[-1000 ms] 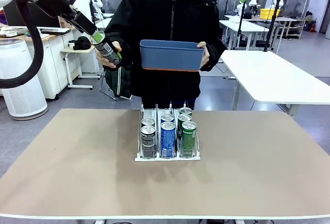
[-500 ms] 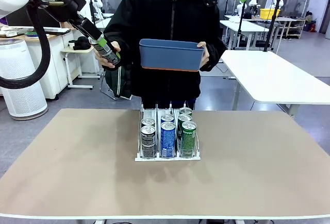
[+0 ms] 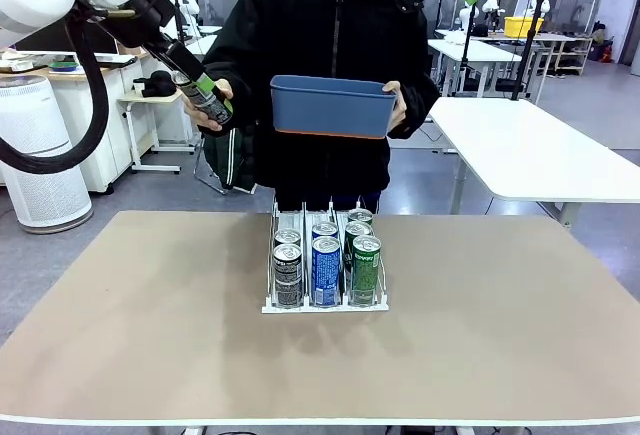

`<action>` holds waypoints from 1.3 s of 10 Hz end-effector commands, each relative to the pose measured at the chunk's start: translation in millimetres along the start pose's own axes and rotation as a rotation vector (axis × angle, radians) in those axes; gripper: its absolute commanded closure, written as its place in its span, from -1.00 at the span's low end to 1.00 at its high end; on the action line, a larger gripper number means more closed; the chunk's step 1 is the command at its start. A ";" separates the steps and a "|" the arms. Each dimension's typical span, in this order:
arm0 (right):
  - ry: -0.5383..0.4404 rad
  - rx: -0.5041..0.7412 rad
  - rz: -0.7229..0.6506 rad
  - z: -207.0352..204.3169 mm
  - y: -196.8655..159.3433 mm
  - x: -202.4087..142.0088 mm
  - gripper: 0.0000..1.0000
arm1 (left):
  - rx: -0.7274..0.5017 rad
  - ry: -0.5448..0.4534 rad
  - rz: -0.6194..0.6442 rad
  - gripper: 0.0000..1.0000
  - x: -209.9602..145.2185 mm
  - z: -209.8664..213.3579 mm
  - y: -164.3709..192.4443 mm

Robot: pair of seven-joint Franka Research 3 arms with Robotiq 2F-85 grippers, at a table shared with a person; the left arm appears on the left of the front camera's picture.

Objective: Fill the beverage cans into the dispenser.
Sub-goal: Pick up the Pepsi coke handed by the human.

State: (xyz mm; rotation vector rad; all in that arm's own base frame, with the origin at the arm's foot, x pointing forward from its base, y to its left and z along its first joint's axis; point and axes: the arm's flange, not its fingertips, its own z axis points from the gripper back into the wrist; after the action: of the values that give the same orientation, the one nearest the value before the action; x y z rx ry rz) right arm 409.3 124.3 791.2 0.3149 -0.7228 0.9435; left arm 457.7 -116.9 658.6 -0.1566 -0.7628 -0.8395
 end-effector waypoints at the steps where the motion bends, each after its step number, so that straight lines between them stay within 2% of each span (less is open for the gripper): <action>1: -0.009 0.004 -0.007 -0.6 -1.1 -0.4 -0.98 | -0.045 -0.024 -0.017 -1.00 -0.3 -7.7 6.3; 7: -0.009 0.004 -0.007 -0.6 -1.1 -0.4 -0.98 | -0.056 -0.021 -0.011 -1.00 -1.5 -17.5 13.5; 8: -0.009 0.004 -0.007 -0.6 -1.1 -0.4 -0.98 | -0.043 -0.011 -0.004 -1.00 -1.4 -15.4 3.4; 13: -0.009 0.004 -0.007 -0.6 -1.1 -0.4 -0.98 | -0.043 -0.011 -0.004 -1.00 -1.4 -15.4 3.4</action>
State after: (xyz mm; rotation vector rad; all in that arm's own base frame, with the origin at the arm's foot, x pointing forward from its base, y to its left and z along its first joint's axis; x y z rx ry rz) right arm 409.3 124.3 791.2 0.3149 -0.7228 0.9435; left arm 467.9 -122.8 646.6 -0.1897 -0.7532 -0.8618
